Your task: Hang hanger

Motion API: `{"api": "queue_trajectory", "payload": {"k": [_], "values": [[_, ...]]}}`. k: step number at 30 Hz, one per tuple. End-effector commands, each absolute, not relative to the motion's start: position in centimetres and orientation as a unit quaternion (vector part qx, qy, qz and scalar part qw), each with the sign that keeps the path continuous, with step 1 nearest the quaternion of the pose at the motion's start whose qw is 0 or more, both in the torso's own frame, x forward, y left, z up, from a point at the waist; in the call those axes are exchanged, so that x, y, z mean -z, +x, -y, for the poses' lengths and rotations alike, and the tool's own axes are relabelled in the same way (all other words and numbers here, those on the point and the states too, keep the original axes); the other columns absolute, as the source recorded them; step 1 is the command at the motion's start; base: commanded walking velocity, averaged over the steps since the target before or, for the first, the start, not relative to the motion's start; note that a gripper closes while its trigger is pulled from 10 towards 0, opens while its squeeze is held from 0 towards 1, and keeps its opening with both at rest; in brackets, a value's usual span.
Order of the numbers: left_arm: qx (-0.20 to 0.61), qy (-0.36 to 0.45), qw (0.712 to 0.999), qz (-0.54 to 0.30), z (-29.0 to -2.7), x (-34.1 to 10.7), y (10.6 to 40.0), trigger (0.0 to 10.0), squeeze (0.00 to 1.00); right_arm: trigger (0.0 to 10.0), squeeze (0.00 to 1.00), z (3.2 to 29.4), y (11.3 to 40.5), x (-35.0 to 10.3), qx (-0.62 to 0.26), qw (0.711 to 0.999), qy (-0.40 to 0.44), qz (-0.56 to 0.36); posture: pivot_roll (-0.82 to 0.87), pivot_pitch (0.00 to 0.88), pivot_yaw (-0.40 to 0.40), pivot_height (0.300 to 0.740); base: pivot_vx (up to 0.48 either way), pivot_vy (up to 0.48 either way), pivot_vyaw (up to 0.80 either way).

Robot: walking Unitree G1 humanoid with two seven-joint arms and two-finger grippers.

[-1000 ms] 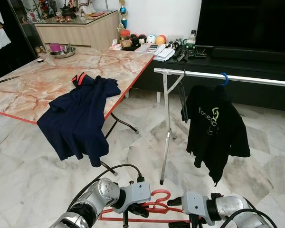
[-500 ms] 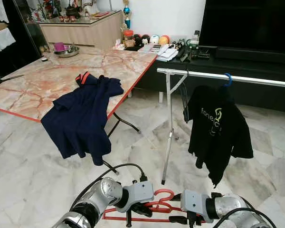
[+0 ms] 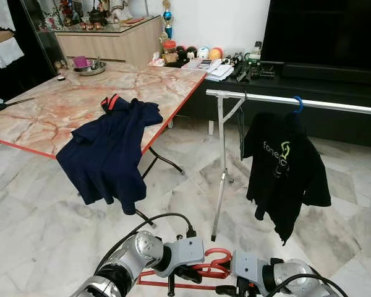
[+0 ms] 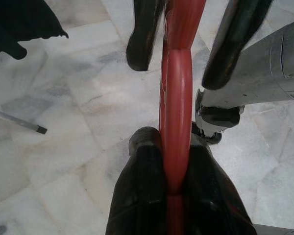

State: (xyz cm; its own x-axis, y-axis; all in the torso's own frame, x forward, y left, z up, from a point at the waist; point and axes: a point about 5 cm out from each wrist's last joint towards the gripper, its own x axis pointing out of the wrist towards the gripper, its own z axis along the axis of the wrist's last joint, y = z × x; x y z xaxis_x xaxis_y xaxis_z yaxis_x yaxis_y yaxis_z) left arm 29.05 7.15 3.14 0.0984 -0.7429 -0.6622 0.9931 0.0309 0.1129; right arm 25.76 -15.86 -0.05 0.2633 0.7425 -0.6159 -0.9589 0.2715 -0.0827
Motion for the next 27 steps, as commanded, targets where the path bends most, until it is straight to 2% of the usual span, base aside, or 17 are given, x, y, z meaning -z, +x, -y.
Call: {"api": "queue_trajectory", "payload": {"k": [1,10,24,27], "values": [[0.633,0.295,0.684,-0.212,-7.27,-3.53,29.38,10.0,0.0,0.0,0.0,15.77,26.28,-0.36,-0.554,0.769,-0.221,-0.23,-0.03,0.0,0.042,0.74,0.0,0.0,0.0],[0.635,0.3,0.68,-0.21,-7.21,-3.52,29.33,10.0,0.0,0.0,0.0,16.34,26.67,-0.74,-0.536,0.789,-0.197,-0.225,-0.03,0.0,0.045,0.74,0.0,0.0,0.0],[0.633,0.312,0.679,-0.202,-7.17,-3.55,29.36,10.0,0.0,0.0,0.0,16.38,26.65,-0.76,-0.544,0.785,-0.18,-0.236,-0.03,0.0,0.043,0.74,0.0,0.0,0.0],[0.625,0.317,0.691,-0.178,-7.14,-3.84,29.59,10.0,0.0,0.0,0.0,16.57,26.76,-0.91,-0.543,0.787,-0.175,-0.235,-0.03,0.0,0.043,0.74,0.0,0.0,0.0]]}}
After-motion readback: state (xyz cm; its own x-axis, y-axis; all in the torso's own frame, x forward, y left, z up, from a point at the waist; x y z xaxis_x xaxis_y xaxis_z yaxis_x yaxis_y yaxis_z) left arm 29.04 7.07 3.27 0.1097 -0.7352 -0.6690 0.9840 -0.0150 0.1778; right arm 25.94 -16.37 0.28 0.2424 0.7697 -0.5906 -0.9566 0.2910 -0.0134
